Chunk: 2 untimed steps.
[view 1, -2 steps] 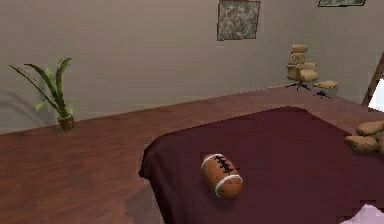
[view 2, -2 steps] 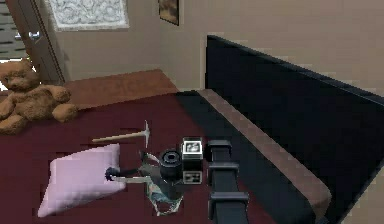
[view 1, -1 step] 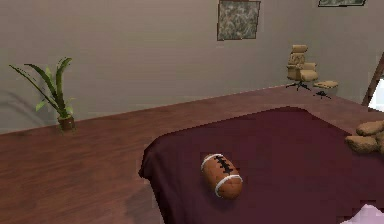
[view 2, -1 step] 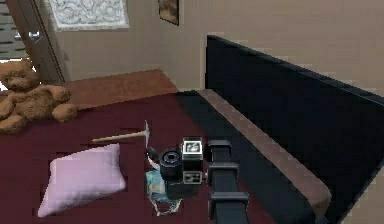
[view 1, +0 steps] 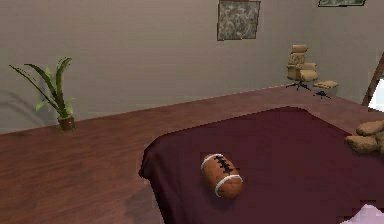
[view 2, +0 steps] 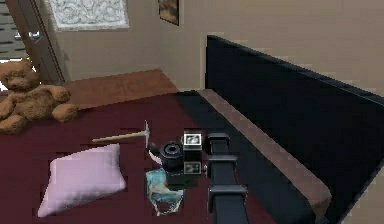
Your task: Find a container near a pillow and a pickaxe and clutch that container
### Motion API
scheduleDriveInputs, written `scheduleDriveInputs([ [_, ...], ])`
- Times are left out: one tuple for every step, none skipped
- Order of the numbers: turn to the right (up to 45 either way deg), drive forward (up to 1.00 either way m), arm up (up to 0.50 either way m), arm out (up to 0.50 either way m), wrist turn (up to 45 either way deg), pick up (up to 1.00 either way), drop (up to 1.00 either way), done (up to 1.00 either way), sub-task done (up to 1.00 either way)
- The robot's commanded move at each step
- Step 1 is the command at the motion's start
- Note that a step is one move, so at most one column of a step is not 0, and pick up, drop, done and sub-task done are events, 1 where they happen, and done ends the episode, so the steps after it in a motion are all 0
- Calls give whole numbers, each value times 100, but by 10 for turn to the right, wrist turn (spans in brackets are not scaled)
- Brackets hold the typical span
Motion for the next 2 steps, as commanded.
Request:
scheduleDriveInputs([
  [0, 0, -30, 0, 0, 0, 0, 0, 0],
  [0, 0, 0, 0, 0, 100, 0, 0, 0],
])
